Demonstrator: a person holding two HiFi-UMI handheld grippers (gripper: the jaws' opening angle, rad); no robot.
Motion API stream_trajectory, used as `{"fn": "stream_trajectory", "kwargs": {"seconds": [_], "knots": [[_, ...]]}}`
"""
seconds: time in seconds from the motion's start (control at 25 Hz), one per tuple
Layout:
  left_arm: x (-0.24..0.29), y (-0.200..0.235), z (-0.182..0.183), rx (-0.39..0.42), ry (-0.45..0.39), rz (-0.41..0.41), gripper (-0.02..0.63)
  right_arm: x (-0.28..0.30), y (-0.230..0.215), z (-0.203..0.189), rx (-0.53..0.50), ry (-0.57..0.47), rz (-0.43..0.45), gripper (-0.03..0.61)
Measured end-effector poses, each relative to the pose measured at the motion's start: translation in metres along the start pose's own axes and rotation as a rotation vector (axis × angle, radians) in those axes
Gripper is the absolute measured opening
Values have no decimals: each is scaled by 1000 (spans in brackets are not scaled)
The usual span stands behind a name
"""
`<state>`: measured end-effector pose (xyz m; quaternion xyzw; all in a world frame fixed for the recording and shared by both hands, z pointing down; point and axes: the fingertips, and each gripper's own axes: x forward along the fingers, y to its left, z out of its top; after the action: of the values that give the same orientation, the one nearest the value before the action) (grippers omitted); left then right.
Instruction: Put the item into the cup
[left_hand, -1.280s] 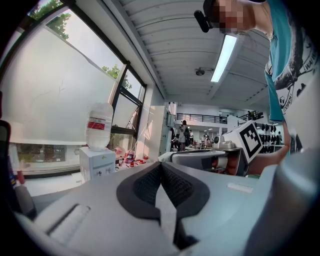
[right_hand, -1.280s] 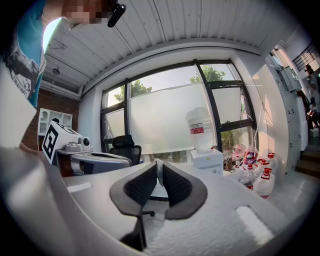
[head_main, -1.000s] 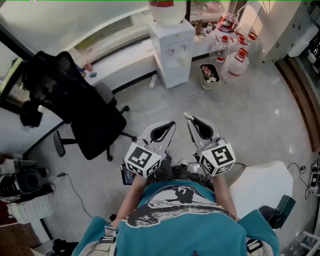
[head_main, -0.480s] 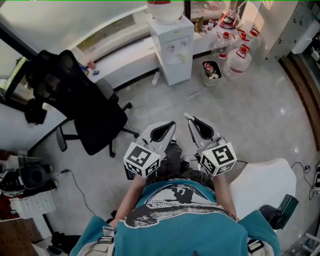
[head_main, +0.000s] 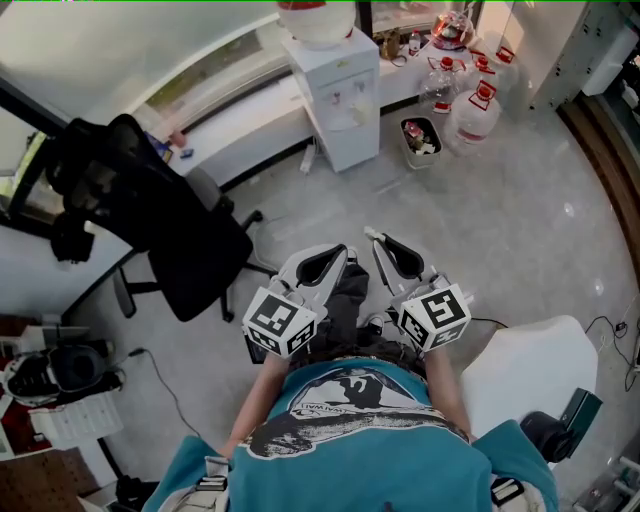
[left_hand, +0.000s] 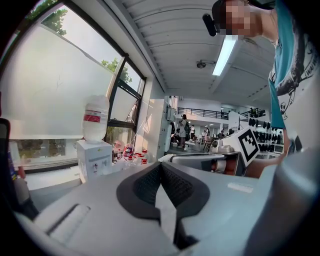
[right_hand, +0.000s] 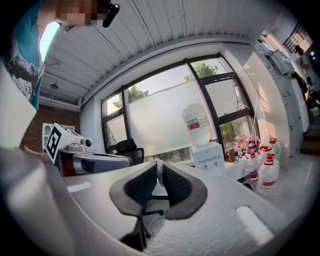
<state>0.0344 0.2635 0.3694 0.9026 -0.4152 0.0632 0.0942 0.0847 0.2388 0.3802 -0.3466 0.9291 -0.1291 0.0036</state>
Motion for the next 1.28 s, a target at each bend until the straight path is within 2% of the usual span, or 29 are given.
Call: {"fn": "stream_trajectory", "kwargs": {"seconds": [0.24, 0.44, 0.8, 1.28], "knots": [[28, 36, 7, -39, -20, -3, -2, 32, -32, 8, -4, 16, -5, 37], [60, 89, 14, -38, 3, 2, -2, 78, -63, 15, -3, 42, -18, 37], [119, 169, 32, -47, 26, -60, -2, 158, -116, 31, 16, 79, -62, 37], [164, 244, 49, -77, 16, -117, -2, 235, -150, 46, 24, 123, -85, 37]]}}
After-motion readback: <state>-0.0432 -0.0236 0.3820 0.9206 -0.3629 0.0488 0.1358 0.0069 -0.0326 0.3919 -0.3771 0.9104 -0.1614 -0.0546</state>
